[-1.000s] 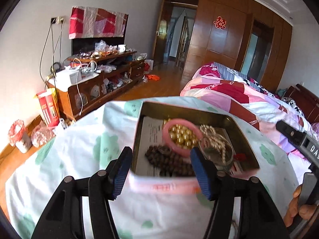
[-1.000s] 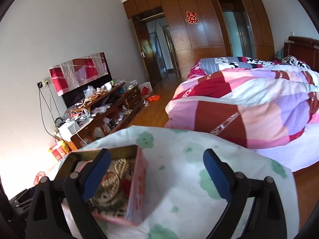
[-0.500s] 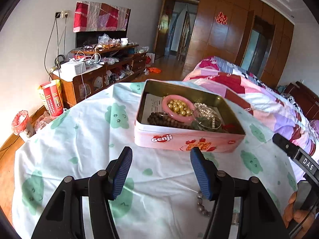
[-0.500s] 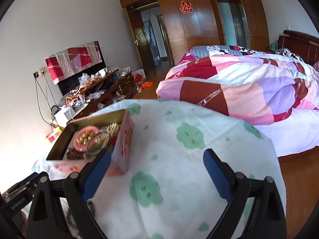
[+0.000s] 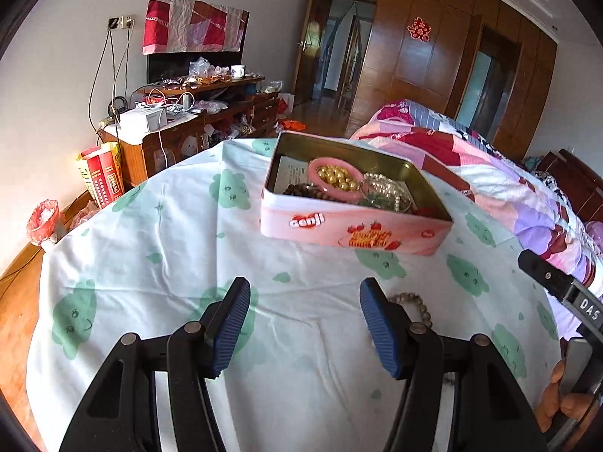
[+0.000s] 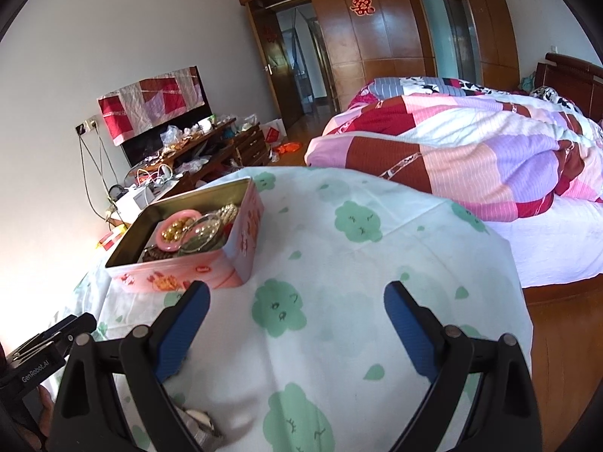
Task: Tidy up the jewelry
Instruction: 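Grasp the silver watch with the right gripper while the left gripper approaches the grey bead bracelet, then grasp the grey bead bracelet with the left gripper while the right gripper lifts the watch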
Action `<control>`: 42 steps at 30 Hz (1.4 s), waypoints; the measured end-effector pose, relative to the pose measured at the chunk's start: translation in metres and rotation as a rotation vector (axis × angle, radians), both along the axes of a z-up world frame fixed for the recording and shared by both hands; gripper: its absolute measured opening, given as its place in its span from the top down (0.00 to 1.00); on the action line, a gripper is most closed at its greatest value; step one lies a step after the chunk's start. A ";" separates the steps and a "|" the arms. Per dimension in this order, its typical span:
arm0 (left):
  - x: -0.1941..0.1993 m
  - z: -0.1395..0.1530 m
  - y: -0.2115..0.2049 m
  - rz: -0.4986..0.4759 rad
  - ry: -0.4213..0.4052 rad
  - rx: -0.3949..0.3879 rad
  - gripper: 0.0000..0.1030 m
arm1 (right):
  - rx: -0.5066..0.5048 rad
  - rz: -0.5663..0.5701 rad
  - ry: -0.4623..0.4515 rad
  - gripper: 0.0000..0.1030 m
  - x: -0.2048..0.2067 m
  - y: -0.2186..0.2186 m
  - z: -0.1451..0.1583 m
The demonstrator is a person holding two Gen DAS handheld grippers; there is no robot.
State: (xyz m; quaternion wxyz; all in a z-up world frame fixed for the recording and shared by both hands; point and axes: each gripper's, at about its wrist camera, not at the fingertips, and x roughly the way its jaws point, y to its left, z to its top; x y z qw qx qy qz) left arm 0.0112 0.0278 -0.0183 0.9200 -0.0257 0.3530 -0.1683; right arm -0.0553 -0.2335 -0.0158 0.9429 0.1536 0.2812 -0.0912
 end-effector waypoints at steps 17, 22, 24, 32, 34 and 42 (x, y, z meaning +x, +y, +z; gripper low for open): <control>-0.013 -0.002 0.000 -0.016 0.012 0.031 0.41 | -0.078 0.397 0.173 0.21 -0.016 0.058 -0.020; -0.019 0.000 -0.004 -0.034 0.006 0.056 0.41 | -0.141 0.480 0.237 0.23 -0.010 0.079 -0.028; -0.019 0.000 -0.004 -0.034 0.011 0.059 0.41 | -0.162 0.502 0.258 0.26 -0.007 0.086 -0.031; -0.017 -0.006 0.000 -0.032 0.060 0.053 0.41 | -0.216 0.552 0.313 0.72 0.003 0.099 -0.041; -0.017 -0.007 0.000 -0.045 0.072 0.048 0.41 | -0.189 0.543 0.310 0.77 0.006 0.094 -0.041; -0.015 -0.010 -0.021 -0.165 0.117 0.046 0.41 | 0.101 0.366 0.165 0.77 0.011 0.034 -0.023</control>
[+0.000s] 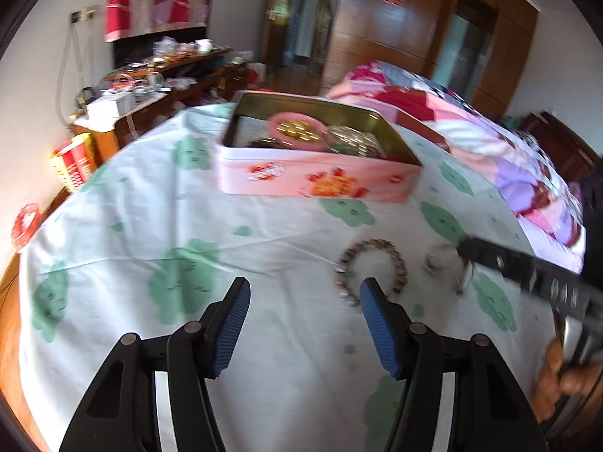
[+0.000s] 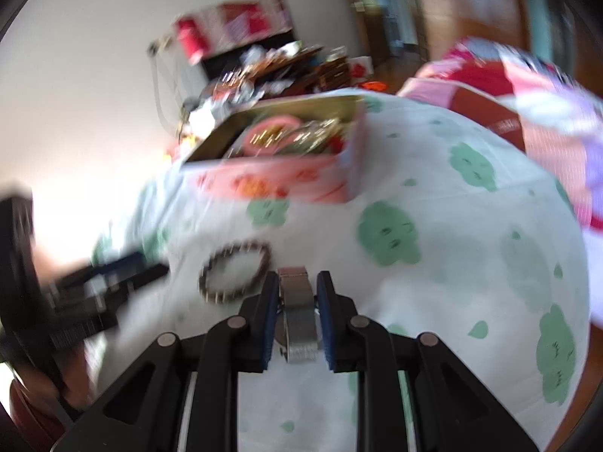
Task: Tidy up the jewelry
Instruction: 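Grasp the grey bead bracelet with the left gripper while the right gripper lifts the watch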
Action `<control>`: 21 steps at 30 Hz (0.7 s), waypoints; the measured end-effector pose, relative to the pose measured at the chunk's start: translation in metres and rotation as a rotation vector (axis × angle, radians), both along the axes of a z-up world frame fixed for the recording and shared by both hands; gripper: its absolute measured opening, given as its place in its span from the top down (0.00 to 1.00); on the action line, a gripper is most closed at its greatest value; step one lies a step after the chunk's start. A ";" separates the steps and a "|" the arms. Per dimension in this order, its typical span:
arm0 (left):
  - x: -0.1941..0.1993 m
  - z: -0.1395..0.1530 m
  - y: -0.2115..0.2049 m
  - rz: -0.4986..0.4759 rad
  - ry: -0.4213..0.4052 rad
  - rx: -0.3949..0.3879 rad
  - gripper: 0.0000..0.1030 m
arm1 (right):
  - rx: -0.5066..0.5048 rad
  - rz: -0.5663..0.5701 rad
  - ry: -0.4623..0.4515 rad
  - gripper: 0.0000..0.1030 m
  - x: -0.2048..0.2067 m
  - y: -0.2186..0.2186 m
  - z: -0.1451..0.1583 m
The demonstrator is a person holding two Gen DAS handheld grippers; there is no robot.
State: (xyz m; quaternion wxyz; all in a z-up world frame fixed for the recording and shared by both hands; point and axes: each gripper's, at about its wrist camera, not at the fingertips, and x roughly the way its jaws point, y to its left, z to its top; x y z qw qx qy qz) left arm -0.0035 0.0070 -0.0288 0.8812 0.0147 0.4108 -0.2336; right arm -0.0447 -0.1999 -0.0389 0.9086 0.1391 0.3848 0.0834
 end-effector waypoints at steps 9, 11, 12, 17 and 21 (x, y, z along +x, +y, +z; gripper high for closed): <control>0.015 -0.011 -0.040 -0.108 0.084 0.014 0.41 | 0.123 -0.087 -0.024 0.77 0.003 -0.022 -0.005; 0.015 -0.012 -0.048 -0.119 0.072 0.035 0.40 | 0.127 -0.085 -0.025 0.77 0.004 -0.023 -0.005; 0.014 -0.012 -0.051 -0.120 0.064 0.056 0.41 | 0.130 -0.084 -0.025 0.77 0.002 -0.025 -0.006; 0.010 -0.011 -0.055 -0.144 0.046 0.087 0.75 | 0.140 -0.080 -0.023 0.77 0.002 -0.026 -0.008; 0.012 -0.012 -0.053 -0.139 0.046 0.080 0.84 | 0.141 -0.081 -0.023 0.77 0.002 -0.026 -0.008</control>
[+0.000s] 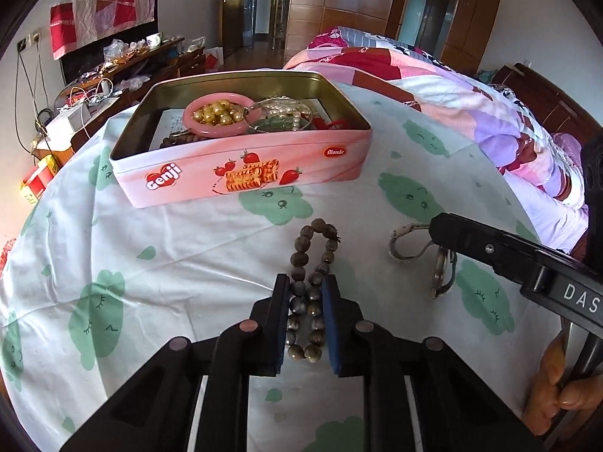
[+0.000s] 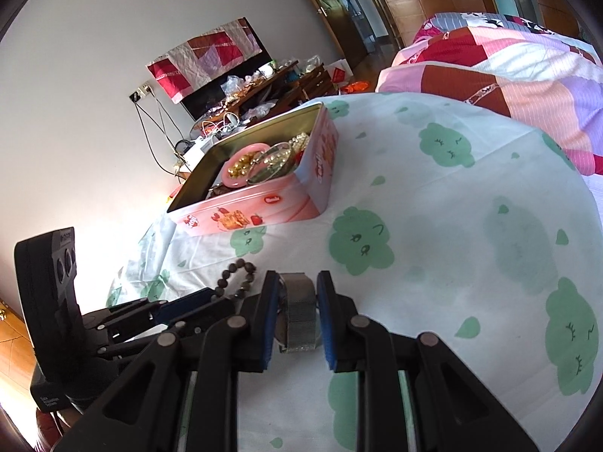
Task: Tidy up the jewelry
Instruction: 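Grasp the grey bead bracelet with the left gripper while the right gripper lifts the watch, then carry the bead bracelet into the tin with the left gripper while the right gripper carries the watch in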
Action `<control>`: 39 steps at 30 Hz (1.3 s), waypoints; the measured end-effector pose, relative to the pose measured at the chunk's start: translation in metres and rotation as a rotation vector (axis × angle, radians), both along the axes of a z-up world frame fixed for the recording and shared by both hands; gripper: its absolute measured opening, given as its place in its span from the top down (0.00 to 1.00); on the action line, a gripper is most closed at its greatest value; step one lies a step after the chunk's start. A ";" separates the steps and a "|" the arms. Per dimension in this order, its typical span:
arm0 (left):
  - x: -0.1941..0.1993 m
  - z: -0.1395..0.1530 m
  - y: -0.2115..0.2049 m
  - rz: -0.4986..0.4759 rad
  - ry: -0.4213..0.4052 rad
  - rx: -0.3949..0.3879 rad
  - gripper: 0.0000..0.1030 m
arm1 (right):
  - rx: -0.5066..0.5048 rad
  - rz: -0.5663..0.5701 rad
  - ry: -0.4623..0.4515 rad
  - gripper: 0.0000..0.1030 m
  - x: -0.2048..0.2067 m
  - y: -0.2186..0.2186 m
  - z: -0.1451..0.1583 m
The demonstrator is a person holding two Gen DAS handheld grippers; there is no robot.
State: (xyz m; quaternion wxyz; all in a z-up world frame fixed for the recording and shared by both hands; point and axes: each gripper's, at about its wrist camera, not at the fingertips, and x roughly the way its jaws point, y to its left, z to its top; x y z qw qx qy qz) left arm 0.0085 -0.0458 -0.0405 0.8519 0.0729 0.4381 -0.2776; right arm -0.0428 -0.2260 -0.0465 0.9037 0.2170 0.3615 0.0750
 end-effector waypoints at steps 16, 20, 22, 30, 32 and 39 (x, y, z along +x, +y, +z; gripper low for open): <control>-0.008 0.018 0.018 0.044 -0.078 -0.130 0.92 | 0.039 -0.002 -0.073 0.77 -0.010 -0.006 0.007; -0.010 0.020 0.020 0.053 -0.083 -0.142 0.92 | 0.045 -0.001 -0.080 0.77 -0.011 -0.004 0.010; -0.012 0.021 0.021 0.056 -0.086 -0.142 0.92 | 0.052 0.000 -0.077 0.77 -0.011 -0.002 0.012; -0.011 0.034 0.028 0.075 -0.145 -0.151 0.92 | 0.034 0.002 -0.137 0.77 -0.006 -0.003 0.043; -0.005 0.042 0.033 0.095 -0.157 -0.176 0.92 | 0.040 0.001 -0.152 0.77 0.001 -0.004 0.053; 0.029 0.064 0.043 0.166 -0.211 -0.234 0.92 | 0.017 -0.010 -0.210 0.77 0.036 -0.004 0.079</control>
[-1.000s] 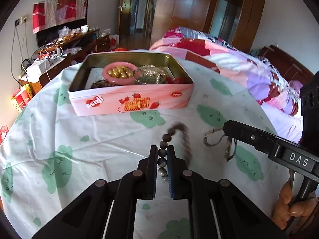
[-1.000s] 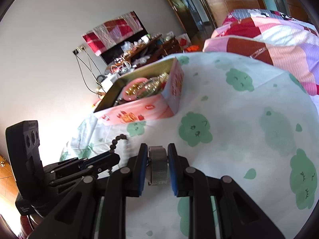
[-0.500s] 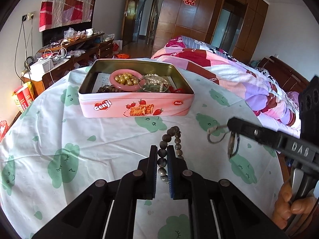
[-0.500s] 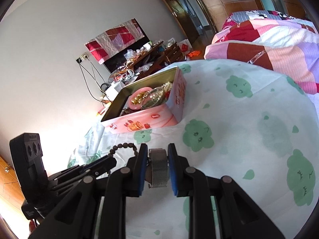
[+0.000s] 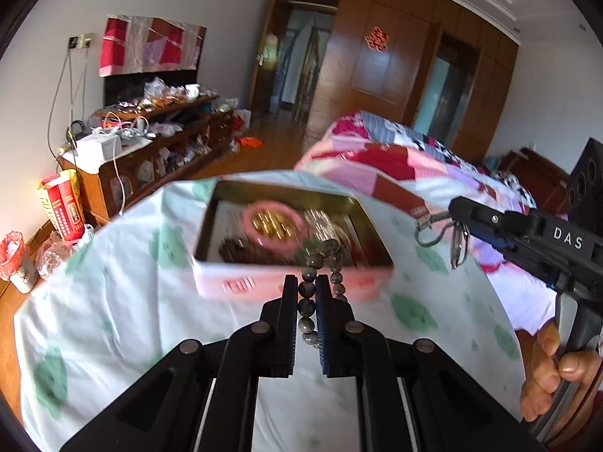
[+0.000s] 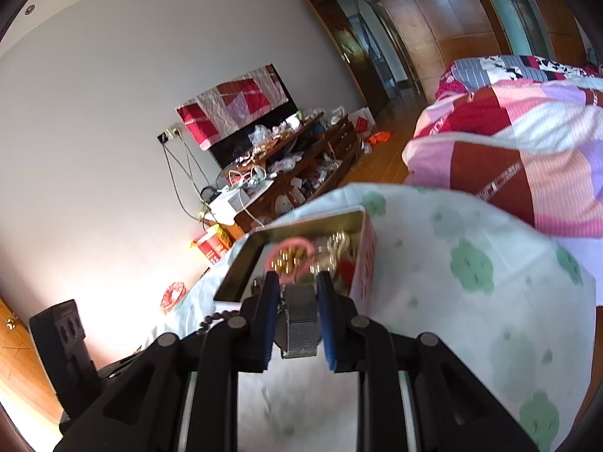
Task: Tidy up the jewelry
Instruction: 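Carry the bead bracelet into the tin with the left gripper while the right gripper carries the watch in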
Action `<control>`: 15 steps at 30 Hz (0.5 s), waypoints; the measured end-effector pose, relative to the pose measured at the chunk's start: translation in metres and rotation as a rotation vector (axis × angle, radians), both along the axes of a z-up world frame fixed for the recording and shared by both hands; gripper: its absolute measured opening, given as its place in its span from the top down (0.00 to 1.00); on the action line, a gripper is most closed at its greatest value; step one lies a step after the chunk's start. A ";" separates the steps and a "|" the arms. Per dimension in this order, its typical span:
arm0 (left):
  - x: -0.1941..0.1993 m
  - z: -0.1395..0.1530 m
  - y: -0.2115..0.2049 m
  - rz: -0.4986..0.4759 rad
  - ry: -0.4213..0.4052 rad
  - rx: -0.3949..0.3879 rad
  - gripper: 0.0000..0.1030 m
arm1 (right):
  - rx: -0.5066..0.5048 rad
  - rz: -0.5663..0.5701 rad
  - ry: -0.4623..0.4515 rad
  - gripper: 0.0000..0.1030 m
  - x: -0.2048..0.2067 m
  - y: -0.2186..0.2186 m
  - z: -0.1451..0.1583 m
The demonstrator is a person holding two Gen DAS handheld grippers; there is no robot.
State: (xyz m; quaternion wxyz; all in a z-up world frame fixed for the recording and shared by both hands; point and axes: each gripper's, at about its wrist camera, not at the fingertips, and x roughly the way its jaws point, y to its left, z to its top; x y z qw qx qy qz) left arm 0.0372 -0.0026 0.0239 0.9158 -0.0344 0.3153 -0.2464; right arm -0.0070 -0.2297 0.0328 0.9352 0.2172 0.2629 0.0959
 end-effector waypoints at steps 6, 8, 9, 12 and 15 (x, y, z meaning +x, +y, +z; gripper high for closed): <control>0.045 0.003 -0.006 0.053 -0.008 -0.020 0.92 | 0.012 -0.023 -0.016 0.77 0.043 -0.001 0.008; 0.061 0.001 -0.011 0.070 -0.008 -0.016 0.92 | 0.022 -0.027 -0.011 0.77 0.058 -0.001 0.006; 0.067 0.000 -0.013 0.078 -0.008 -0.010 0.92 | 0.024 -0.028 -0.005 0.77 0.067 -0.001 0.004; 0.084 -0.008 -0.023 0.089 -0.006 0.026 0.92 | 0.010 -0.044 0.014 0.77 0.089 0.002 -0.005; 0.098 -0.019 -0.033 0.102 0.011 0.060 0.92 | 0.000 -0.047 0.038 0.77 0.108 0.006 -0.017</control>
